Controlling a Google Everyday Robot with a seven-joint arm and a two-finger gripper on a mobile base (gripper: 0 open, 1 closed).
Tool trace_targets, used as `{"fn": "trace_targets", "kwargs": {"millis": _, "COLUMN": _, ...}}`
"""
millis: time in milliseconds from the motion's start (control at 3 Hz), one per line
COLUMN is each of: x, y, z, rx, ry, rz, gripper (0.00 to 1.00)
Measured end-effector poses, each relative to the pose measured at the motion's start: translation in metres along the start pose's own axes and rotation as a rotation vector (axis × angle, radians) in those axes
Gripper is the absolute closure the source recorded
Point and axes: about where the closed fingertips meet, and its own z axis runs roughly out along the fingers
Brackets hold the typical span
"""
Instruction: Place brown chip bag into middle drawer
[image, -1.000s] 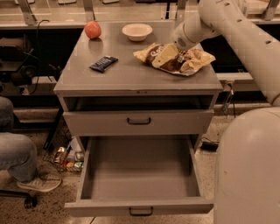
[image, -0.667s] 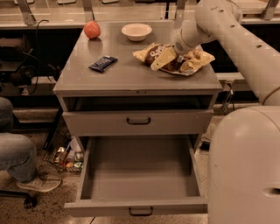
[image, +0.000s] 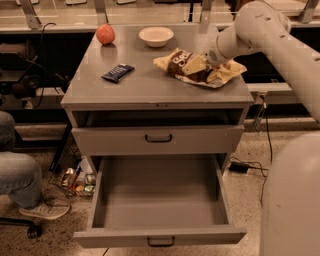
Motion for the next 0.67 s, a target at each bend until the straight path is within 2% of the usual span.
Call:
{"fn": "trace_targets", "kwargs": {"millis": 333, "x": -0.002, "y": 0.005, "z": -0.042, "rx": 0.029, "ry": -0.086, "rz": 0.044, "gripper": 0.64}}
{"fn": "trace_targets", "kwargs": {"millis": 667, "x": -0.007, "y": 0.018, "z": -0.103, "rx": 0.072, "ry": -0.180, "rz": 0.077, "gripper": 0.88}}
